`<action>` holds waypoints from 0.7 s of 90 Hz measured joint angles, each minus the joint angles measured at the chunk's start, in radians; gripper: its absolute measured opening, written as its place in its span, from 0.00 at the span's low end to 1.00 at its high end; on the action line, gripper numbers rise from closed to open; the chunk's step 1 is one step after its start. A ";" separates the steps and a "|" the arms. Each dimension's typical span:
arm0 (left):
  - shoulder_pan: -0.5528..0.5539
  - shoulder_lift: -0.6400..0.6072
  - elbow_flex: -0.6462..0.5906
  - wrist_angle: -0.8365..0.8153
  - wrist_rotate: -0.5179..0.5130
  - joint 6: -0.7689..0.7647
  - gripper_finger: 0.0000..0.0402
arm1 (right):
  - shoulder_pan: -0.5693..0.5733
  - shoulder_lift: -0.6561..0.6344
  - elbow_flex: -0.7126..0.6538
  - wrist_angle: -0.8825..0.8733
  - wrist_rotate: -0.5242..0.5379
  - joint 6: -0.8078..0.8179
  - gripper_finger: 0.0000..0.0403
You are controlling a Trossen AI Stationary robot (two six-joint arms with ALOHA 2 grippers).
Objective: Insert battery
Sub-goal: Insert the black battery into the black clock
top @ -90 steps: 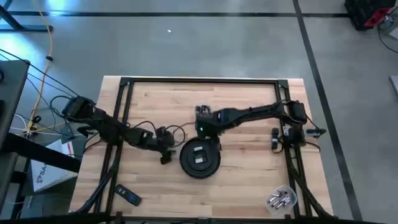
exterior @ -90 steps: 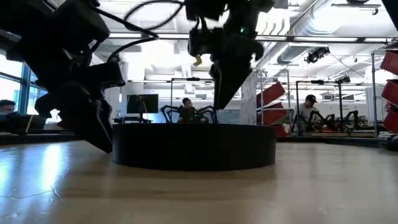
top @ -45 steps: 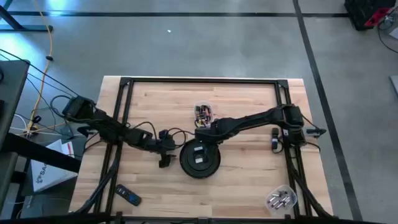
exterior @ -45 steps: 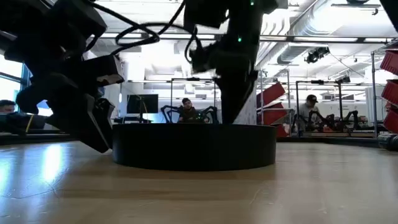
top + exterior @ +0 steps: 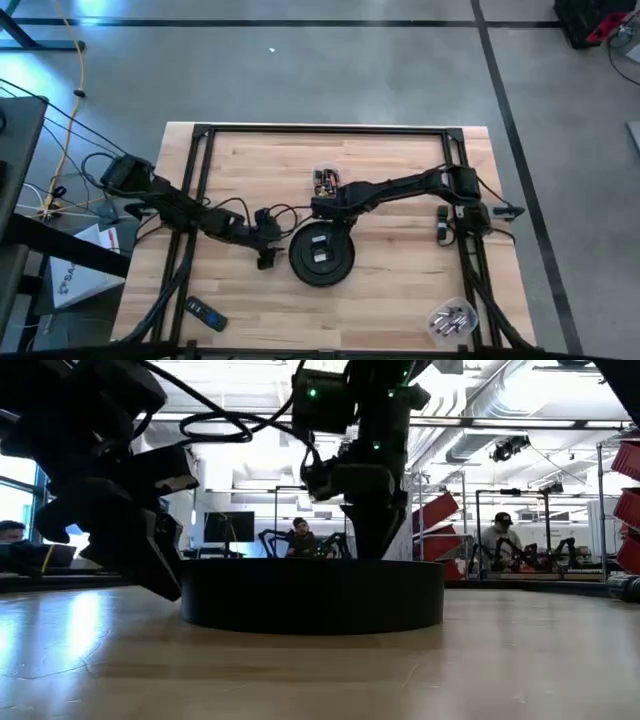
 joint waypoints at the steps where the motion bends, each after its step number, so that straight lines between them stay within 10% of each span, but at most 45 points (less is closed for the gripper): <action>1: -0.001 0.000 0.000 0.000 -0.001 0.000 0.58 | -0.001 0.002 0.000 0.001 -0.007 -0.003 0.10; 24: -0.012 0.000 0.000 0.002 -0.038 -0.016 0.58 | -0.005 0.032 0.001 0.040 -0.027 -0.050 0.00; 63: -0.012 0.000 0.000 -0.012 -0.054 -0.021 0.58 | 0.106 -0.010 0.000 0.066 0.260 -0.087 0.00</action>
